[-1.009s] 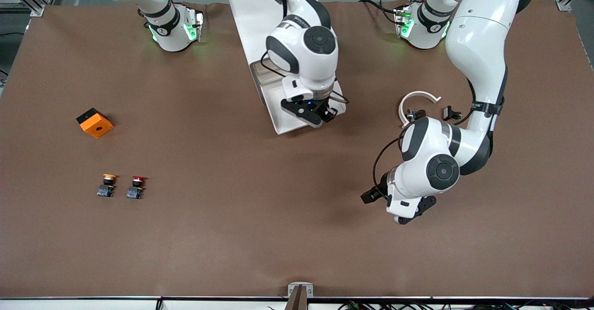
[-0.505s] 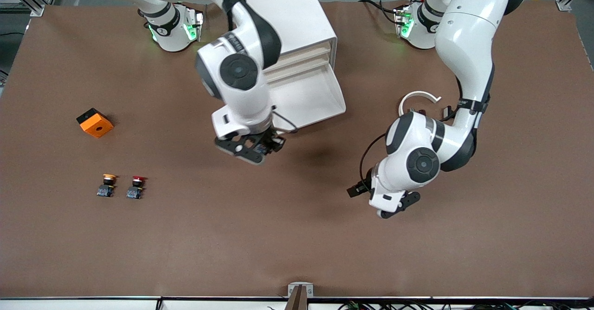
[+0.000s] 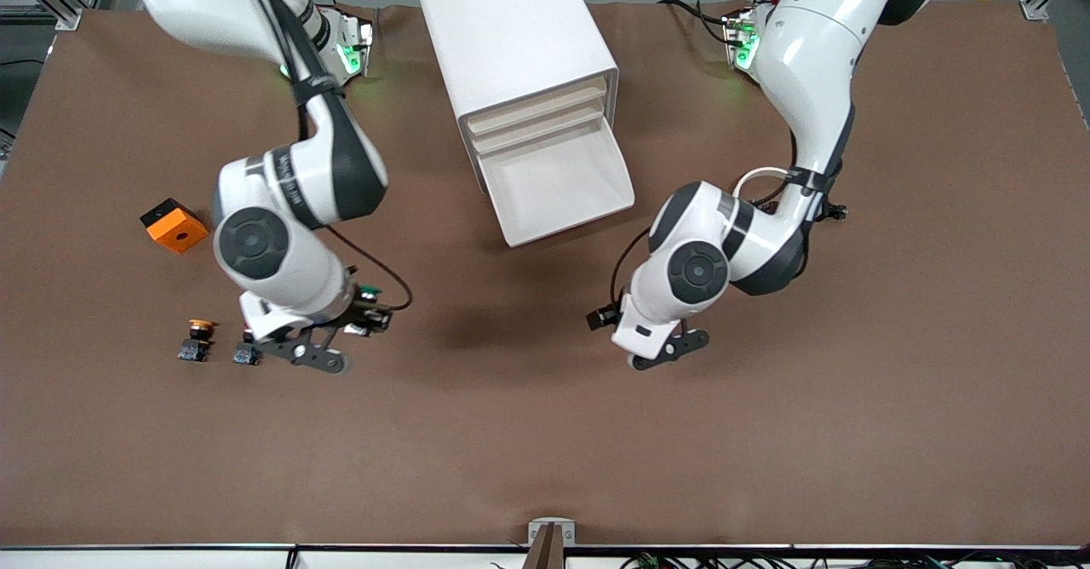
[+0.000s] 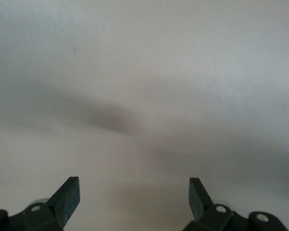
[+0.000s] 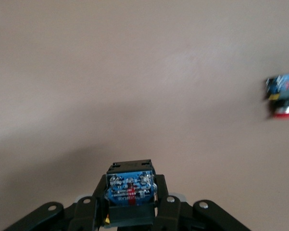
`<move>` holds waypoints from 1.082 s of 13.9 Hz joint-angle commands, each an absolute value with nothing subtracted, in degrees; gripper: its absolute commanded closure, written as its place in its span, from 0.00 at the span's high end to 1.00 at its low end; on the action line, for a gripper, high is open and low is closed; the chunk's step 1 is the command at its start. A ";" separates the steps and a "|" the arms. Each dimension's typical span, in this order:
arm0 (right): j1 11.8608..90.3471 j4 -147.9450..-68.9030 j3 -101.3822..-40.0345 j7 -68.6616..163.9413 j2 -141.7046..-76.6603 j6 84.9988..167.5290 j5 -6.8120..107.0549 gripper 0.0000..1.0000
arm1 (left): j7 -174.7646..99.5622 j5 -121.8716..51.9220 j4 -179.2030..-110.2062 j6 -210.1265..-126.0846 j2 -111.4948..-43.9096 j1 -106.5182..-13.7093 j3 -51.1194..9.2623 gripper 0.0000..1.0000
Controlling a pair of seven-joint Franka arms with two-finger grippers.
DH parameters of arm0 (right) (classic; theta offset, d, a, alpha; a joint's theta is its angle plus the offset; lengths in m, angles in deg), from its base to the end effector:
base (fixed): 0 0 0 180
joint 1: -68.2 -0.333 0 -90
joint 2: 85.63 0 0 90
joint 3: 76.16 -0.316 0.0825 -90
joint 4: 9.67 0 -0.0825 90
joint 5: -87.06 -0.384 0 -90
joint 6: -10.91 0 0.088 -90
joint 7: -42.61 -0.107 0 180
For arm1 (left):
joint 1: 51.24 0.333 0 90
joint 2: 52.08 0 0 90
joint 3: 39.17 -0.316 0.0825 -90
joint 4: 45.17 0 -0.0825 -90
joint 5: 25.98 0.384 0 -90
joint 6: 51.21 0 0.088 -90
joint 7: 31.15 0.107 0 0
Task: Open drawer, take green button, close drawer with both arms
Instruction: 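Push the drawer shut with the left gripper while the right gripper lowers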
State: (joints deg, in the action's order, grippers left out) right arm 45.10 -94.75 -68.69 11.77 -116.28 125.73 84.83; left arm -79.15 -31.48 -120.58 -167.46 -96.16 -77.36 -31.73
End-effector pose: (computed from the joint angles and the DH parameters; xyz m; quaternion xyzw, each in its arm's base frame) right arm 0.6693 0.2050 0.3645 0.9911 -0.1318 0.0010 0.0166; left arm 0.6223 -0.3934 0.2776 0.9822 0.1640 -0.0767 0.0499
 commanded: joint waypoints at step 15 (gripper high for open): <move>55.54 -107.14 -69.83 25.56 -121.39 149.42 84.42 0.00 | -85.81 -30.11 -130.95 -160.99 -93.83 -83.23 -24.58 1.00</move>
